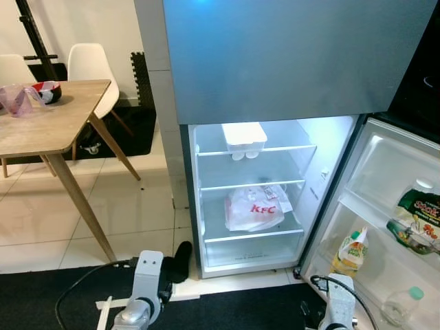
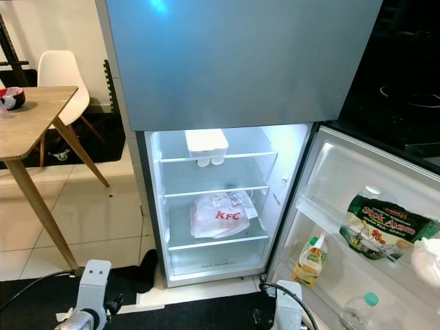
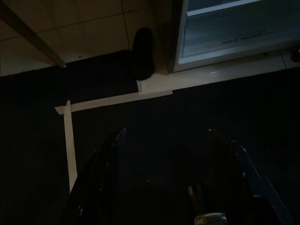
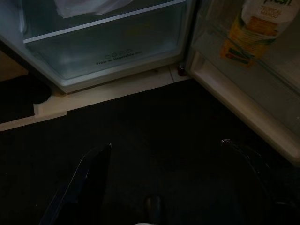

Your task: Restocking fridge

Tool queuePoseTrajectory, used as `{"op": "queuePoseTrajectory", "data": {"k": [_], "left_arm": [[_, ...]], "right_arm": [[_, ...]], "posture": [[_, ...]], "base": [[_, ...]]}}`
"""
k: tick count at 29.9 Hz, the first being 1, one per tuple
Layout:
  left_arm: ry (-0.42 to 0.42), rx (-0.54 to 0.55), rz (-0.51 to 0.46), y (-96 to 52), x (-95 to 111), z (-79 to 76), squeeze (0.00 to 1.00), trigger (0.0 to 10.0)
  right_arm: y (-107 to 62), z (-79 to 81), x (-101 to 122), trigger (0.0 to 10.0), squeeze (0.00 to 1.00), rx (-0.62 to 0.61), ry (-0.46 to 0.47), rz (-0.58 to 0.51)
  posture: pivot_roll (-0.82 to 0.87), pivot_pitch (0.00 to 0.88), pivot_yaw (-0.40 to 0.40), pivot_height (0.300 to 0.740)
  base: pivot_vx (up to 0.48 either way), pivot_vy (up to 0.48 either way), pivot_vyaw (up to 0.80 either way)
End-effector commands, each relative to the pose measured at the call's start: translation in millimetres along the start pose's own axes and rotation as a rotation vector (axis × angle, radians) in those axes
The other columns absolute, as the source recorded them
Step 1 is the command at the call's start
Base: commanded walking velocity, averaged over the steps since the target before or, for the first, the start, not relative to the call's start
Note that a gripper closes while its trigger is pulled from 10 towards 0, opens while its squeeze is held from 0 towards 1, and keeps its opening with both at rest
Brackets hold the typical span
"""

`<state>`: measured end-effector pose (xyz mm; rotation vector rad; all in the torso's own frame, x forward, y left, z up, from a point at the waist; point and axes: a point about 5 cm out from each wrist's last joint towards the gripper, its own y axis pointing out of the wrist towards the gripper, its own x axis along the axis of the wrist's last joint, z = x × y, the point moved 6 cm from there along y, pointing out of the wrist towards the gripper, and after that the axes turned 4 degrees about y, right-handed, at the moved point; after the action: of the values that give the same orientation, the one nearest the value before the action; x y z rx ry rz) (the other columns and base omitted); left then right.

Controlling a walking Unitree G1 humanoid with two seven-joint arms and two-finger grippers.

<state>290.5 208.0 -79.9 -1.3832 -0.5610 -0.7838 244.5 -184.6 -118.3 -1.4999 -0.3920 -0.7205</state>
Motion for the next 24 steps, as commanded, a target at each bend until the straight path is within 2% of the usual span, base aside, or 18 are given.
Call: {"op": "queuePoseTrajectory", "data": {"k": [1,2,6,24], "left_arm": [[0.01,-0.009,0.025,0.1,-5,-5.8,0.0,10.0],[0.008,-0.016,0.029,0.2,-6,-7.7,0.0,10.0],[0.007,-0.02,0.031,0.2,-7,-9.4,0.0,10.0],[0.02,-0.031,0.05,-1.4,-15,-15.2,0.0,10.0]], "right_arm": [[0.0,3.2,-2,10.0,0.0,0.002,-0.008,0.008],[-0.1,9.9,-3,10.0,0.0,0.004,-0.027,0.007],[-0.5,17.3,-6,10.0,0.0,0.021,-0.022,0.008],[-0.9,6.9,-6,10.0,0.0,0.016,-0.045,0.007]], "posture": [[0.05,0.0,-0.025,0.738],[0.05,0.0,-0.026,0.738],[0.05,0.0,-0.031,0.738],[0.03,0.0,-0.031,0.738]], "base": [[0.0,0.0,0.0],[0.0,0.0,0.0],[0.0,0.0,0.0],[0.0,0.0,0.0]]}}
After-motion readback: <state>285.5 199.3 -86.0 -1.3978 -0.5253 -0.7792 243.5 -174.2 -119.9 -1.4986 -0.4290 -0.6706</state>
